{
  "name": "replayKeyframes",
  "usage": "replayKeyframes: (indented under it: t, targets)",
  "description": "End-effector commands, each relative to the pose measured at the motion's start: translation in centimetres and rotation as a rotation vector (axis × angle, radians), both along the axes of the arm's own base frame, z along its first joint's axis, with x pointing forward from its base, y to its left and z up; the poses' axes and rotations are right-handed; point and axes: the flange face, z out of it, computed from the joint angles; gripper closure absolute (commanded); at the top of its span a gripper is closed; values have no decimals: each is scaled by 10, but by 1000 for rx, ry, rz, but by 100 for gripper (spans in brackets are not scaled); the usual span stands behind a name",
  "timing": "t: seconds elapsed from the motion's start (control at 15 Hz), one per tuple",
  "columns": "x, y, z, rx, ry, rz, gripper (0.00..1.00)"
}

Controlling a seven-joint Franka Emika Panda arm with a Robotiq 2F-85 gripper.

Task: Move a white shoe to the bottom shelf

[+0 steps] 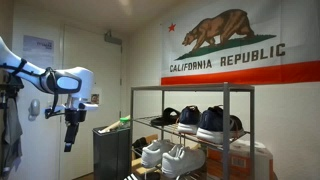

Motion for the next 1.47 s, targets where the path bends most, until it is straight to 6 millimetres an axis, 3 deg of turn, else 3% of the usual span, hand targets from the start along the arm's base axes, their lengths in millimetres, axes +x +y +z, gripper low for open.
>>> replayKeyframes:
  t: [0.0,0.4,0.67,1.13,1.4]
  targets:
    - [0,0,0,0,1,0,0]
    - [2,-1,0,5,1,2,0]
    - [16,-10,-1,-14,3,18,0]
    - [57,-32,2,-112,-30,63,0]
    - [83,-54,0,-137,-51,47,0]
